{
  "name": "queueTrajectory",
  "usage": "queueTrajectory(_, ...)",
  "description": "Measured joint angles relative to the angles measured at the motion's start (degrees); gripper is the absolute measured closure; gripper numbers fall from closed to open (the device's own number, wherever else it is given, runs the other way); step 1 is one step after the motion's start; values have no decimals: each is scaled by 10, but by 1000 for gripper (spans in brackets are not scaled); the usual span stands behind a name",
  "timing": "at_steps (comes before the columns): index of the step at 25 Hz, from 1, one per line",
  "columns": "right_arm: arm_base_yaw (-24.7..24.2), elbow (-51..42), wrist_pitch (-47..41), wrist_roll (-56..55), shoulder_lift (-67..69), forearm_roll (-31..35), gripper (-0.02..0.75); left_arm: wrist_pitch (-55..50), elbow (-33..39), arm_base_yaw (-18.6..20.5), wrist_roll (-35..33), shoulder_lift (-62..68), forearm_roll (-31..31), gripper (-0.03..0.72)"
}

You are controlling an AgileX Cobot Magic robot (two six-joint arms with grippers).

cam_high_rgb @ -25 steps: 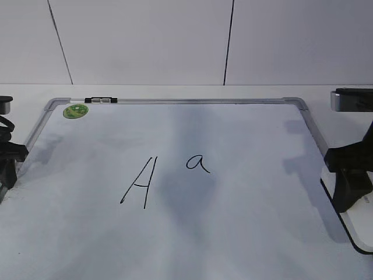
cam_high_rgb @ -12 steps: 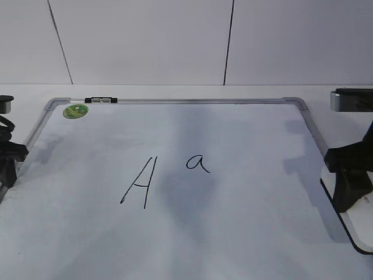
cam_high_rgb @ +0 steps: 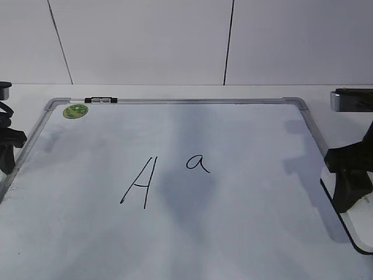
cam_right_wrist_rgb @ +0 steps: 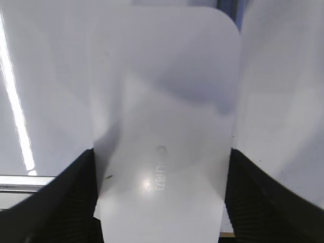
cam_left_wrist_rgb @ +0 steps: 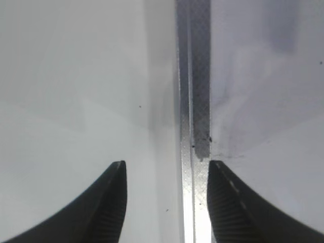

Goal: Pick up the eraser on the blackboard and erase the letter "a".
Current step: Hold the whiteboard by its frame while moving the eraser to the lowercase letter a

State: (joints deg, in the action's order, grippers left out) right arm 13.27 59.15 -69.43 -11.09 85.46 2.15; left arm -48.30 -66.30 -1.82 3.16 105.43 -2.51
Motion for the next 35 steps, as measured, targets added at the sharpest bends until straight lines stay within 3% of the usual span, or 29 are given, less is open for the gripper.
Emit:
queueTrajectory(29, 0, 0, 0, 1, 0, 0, 176, 2, -1, 10, 0, 29, 13, 305)
queueTrajectory(35, 0, 0, 0, 1, 0, 0, 176, 2, -1, 10, 0, 29, 16, 372)
